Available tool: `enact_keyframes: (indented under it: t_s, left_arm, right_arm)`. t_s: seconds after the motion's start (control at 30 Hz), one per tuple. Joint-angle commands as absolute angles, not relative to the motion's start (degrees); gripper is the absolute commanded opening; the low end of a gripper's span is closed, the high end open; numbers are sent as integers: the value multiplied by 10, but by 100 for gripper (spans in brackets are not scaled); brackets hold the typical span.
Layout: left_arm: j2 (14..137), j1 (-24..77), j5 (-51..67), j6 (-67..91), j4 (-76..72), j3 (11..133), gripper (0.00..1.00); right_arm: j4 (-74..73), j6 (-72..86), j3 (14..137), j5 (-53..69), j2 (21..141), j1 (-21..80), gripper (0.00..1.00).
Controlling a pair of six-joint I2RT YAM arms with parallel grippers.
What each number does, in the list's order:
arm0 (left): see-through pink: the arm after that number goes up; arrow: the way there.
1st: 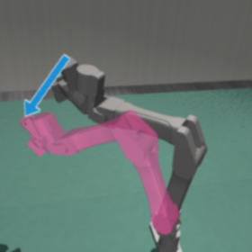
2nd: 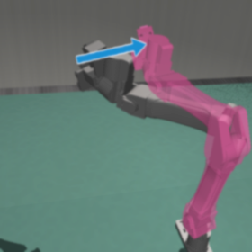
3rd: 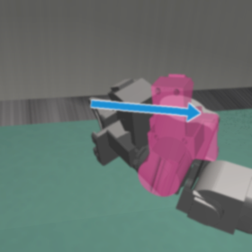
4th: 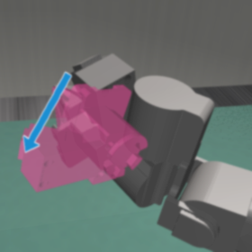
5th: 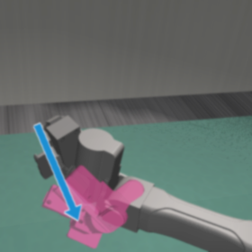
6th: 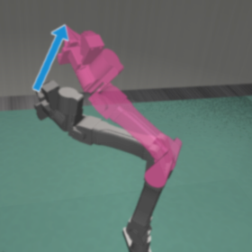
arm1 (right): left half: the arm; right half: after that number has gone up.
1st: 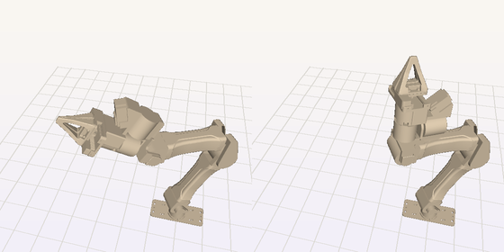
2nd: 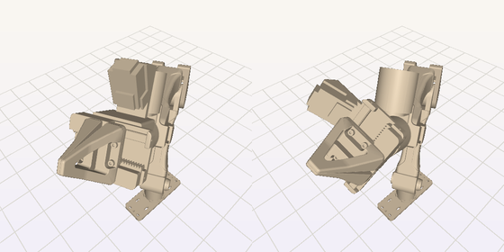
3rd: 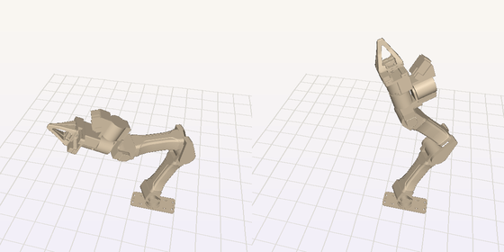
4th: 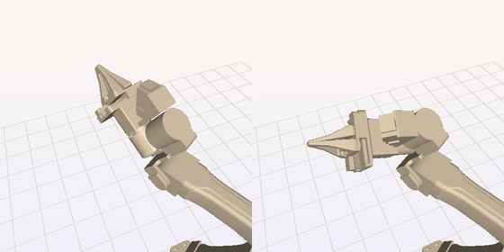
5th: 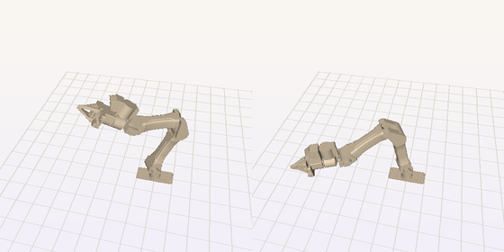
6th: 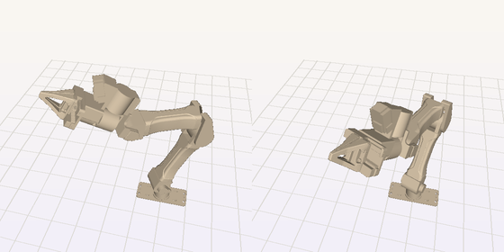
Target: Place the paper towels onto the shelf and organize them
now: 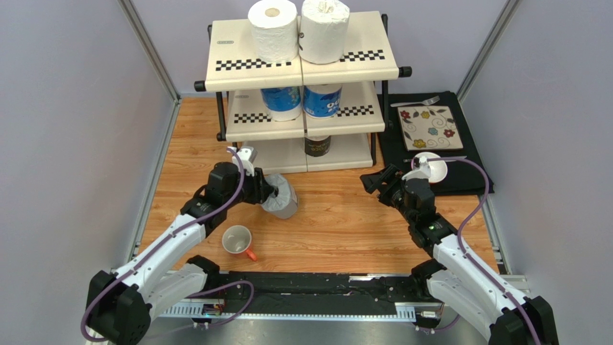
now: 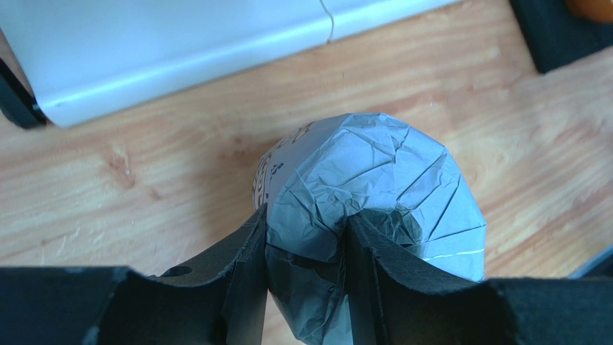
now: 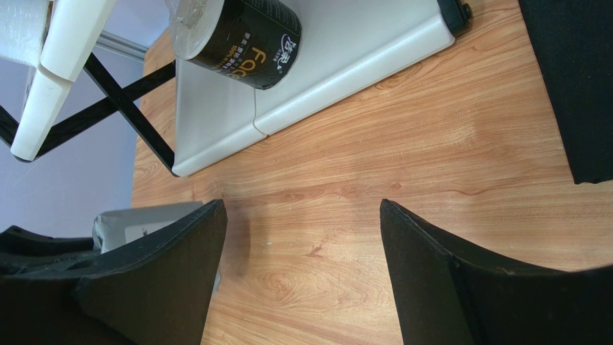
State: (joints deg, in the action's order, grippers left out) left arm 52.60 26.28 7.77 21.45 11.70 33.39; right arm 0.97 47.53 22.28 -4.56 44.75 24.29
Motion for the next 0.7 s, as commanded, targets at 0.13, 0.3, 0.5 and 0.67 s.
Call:
enact_keyframes:
  t_s: [0.13,0.3,0.5,0.67]
  left_arm:
    - [608,265,20,265,-84,370,36]
    - [634,265,-51,296,-166,353,37]
    - [646,265,-126,339,-301,302,36]
    - [674,265,-167,367,-393,278,36]
  right_arm:
    - [16,474,222,-59,430,238,82]
    - [10,475,227,-59,425,233,82]
    - [5,476,231,-51,424,225,82]
    - [2,476,234,-47,417,218,82]
